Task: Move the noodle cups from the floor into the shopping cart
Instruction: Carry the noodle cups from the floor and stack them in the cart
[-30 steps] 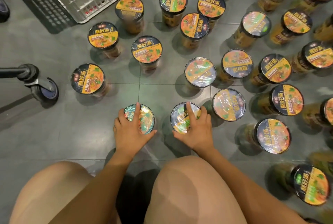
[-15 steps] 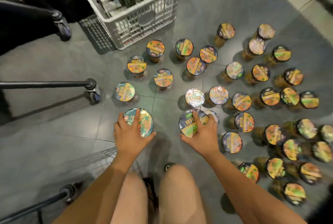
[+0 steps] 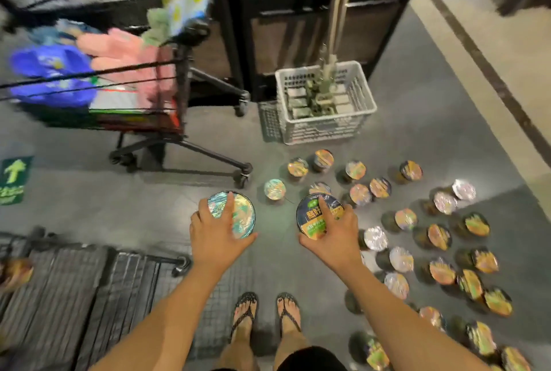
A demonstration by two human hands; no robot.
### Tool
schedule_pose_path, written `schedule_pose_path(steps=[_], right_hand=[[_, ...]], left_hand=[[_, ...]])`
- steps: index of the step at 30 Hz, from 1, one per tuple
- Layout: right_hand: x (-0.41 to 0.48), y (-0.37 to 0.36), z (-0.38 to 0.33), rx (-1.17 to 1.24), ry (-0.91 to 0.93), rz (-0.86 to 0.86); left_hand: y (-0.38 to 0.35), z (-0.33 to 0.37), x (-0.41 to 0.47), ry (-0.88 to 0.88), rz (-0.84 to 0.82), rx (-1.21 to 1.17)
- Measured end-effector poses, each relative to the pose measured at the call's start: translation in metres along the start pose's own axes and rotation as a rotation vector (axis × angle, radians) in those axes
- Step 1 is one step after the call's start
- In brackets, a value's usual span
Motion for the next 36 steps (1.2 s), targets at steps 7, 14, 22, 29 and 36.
schedule_pose_path(steps=[7, 14, 22, 29, 36], right_hand=[[-0.014, 0.003, -0.105, 0.026, 0.308, -0.143], [-0.064, -0.030, -0.236, 0.096, 0.605, -0.231], [-0.162, -0.085, -0.369, 0.089, 0.924, -0.290], [-0.233, -0.143, -0.424, -0.008, 1.042, -0.409], [-0.245, -0.201, -0.460, -0.173, 1.092, -0.492]], left_hand=[[0.066, -0.052, -0.059, 0.318, 0.187, -0.084], [0.135, -0.150, -0.122, 0.652, 0.391, -0.122], [0.171, -0.274, -0.212, 0.988, 0.462, -0.101], [0.162, -0.352, -0.258, 1.082, 0.458, -0.121], [0.137, -0.403, -0.241, 1.113, 0.368, -0.201]])
Point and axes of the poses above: each hand's wrist, its own x-axis towards the middle knuckle, its own y-axis out of the back of the hand, z = x × y, the point moved 1 cm from there along x, towards the middle knuckle, and after that the axes turned 8 degrees about z, right-handed, at the moved point
